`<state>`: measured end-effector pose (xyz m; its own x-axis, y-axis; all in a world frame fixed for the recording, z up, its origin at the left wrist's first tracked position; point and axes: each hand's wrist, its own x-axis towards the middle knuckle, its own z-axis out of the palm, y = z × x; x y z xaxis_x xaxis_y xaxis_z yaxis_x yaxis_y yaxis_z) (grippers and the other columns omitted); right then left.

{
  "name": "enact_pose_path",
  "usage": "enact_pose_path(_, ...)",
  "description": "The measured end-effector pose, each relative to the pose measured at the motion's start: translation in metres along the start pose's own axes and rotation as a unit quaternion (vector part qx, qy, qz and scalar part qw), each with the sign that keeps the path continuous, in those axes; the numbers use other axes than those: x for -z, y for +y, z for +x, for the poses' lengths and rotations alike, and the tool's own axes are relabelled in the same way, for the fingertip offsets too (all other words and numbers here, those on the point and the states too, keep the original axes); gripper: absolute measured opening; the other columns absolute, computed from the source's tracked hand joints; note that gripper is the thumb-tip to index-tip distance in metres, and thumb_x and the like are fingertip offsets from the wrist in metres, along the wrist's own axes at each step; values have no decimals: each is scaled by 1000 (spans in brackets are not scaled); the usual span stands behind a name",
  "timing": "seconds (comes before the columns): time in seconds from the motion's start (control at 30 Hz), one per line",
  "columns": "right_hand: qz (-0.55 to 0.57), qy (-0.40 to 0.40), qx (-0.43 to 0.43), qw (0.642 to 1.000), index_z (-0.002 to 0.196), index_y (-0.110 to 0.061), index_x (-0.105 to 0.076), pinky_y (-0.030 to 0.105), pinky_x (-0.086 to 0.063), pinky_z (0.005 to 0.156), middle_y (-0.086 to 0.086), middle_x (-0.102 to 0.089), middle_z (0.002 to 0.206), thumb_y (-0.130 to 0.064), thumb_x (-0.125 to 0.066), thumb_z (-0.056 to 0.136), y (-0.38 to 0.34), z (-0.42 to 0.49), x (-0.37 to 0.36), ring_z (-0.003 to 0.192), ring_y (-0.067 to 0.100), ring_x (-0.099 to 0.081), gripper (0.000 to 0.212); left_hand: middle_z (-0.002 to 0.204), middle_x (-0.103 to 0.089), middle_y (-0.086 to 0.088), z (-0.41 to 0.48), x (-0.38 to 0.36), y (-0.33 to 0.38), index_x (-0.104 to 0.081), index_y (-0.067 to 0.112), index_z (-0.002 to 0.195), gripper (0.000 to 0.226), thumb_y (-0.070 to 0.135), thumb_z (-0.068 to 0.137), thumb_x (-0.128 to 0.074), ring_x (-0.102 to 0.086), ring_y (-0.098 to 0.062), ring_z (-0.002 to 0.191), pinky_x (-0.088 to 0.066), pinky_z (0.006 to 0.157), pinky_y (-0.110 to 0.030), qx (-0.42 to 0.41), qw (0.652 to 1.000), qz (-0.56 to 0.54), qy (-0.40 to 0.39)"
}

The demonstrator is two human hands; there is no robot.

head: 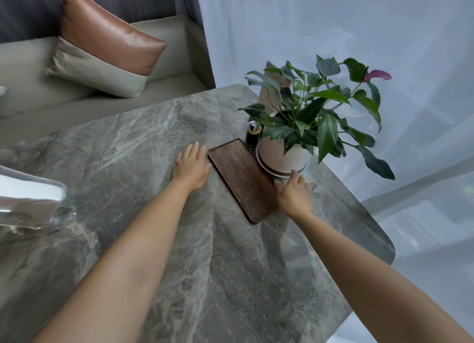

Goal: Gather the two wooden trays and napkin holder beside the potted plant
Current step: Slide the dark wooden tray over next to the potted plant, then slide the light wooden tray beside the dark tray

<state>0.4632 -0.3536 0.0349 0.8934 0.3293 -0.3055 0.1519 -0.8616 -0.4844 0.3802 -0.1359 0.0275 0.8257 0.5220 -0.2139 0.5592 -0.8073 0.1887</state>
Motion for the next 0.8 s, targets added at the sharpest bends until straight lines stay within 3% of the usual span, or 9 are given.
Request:
enact_pose_path(0.2,-58,30,127,990,148,-4,2,43,-12,118,19,0,158,-42,-32,97,-71,-38,-10,146,33,-3,72,161,8,-5,-65,31,-57,5,11,150,61,36,102,-23,6,-18,150,1,122,-41,-7,995,82,55)
enact_pose_path(0.43,-100,11,250,963,146,-9,16,42,-1,120,15,19,157,-45,-30,97,-172,-114,-53,146,26,14,76,162,5,-4,-151,68,-157,1,12,151,62,37,101,-25,2,-16,150,0,122,-40,68,988,92,100)
enact_pose_path(0.6,-111,-29,318,941,145,-10,19,40,4,119,12,23,156,-44,-30,97,-240,-176,-98,145,24,19,77,162,4,-5,-225,88,-247,1,12,151,63,36,100,-28,1,-17,150,-1,122,-39,156,977,80,120)
enact_pose_path(0.8,-130,-86,384,910,146,-9,18,42,0,120,11,21,157,-46,-33,96,-298,-253,-164,146,25,16,80,162,5,-3,-315,80,-352,-1,14,151,62,39,100,-26,-1,-18,150,-4,123,-38,269,956,48,103)
